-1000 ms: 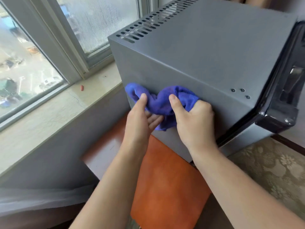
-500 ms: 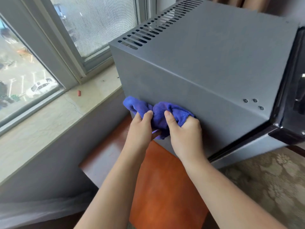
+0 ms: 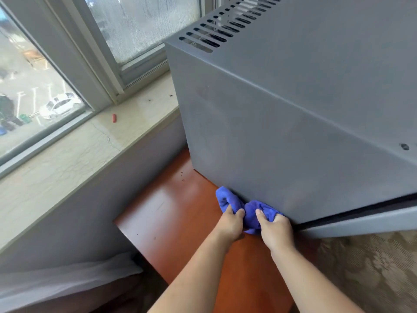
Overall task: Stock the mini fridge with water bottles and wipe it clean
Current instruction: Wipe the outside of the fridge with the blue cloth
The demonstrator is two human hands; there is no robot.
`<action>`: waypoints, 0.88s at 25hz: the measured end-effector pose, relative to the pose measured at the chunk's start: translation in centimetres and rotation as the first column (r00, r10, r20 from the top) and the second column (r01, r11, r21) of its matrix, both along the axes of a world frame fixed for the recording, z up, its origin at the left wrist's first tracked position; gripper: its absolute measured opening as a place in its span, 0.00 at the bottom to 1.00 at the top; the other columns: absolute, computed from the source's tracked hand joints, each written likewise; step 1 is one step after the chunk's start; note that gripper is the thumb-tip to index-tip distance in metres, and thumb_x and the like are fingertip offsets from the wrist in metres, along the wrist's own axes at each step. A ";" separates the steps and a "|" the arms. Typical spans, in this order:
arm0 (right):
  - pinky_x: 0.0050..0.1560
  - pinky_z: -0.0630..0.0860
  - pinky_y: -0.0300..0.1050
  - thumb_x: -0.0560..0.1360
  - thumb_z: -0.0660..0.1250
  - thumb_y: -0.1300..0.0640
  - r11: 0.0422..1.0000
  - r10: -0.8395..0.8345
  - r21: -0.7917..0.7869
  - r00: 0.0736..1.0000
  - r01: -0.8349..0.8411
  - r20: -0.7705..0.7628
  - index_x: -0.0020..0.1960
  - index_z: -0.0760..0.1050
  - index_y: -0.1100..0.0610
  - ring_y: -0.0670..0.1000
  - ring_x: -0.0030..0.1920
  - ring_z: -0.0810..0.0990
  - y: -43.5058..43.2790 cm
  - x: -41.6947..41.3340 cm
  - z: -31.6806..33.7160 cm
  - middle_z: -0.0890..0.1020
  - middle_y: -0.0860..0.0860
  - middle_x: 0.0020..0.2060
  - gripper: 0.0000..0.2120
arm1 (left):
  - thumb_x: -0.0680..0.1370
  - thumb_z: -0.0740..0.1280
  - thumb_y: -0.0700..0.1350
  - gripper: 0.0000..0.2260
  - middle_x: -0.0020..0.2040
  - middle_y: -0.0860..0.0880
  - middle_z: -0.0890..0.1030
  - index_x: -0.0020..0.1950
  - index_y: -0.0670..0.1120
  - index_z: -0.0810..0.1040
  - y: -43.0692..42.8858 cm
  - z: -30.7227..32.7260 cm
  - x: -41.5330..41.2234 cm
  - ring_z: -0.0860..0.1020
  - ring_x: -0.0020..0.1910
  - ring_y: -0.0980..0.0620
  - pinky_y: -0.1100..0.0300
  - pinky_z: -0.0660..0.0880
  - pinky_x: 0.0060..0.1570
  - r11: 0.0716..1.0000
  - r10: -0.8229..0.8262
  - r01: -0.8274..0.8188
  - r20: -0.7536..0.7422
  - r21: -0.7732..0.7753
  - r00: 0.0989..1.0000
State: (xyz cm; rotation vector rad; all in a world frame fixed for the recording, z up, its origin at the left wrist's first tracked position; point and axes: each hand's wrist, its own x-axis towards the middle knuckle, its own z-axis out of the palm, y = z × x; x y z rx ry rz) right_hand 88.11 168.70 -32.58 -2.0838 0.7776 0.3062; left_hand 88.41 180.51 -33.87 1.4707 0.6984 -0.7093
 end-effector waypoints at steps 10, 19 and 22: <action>0.42 0.80 0.56 0.76 0.72 0.45 0.986 0.053 0.128 0.935 -0.104 0.351 0.36 0.78 0.63 0.61 0.36 0.82 7.7 4.2 10.9 0.84 0.58 0.32 0.22 | 0.80 0.66 0.46 0.08 0.56 0.45 0.86 0.55 0.49 0.83 7.0 9.0 4.2 0.85 0.56 0.45 0.51 0.82 0.50 0.860 0.509 -0.461 0.309 -0.220 0.803; 0.29 0.61 0.41 0.79 0.70 0.49 0.940 0.222 0.037 0.692 -0.340 0.687 0.23 0.61 0.49 0.47 0.22 0.64 11.5 7.0 22.4 0.66 0.41 0.17 0.30 | 0.81 0.64 0.47 0.07 0.50 0.43 0.85 0.53 0.48 0.80 10.9 22.3 5.8 0.84 0.52 0.44 0.43 0.83 0.54 0.881 0.394 -0.456 0.731 -0.127 0.557; 0.30 0.61 0.41 0.79 0.70 0.50 0.949 0.212 0.042 0.729 -0.314 0.650 0.25 0.59 0.49 0.46 0.22 0.66 11.3 6.5 19.3 0.67 0.41 0.17 0.29 | 0.83 0.63 0.43 0.06 0.48 0.48 0.85 0.57 0.45 0.79 9.8 19.2 5.3 0.86 0.50 0.49 0.52 0.84 0.48 0.873 0.445 -0.462 0.642 -0.156 0.624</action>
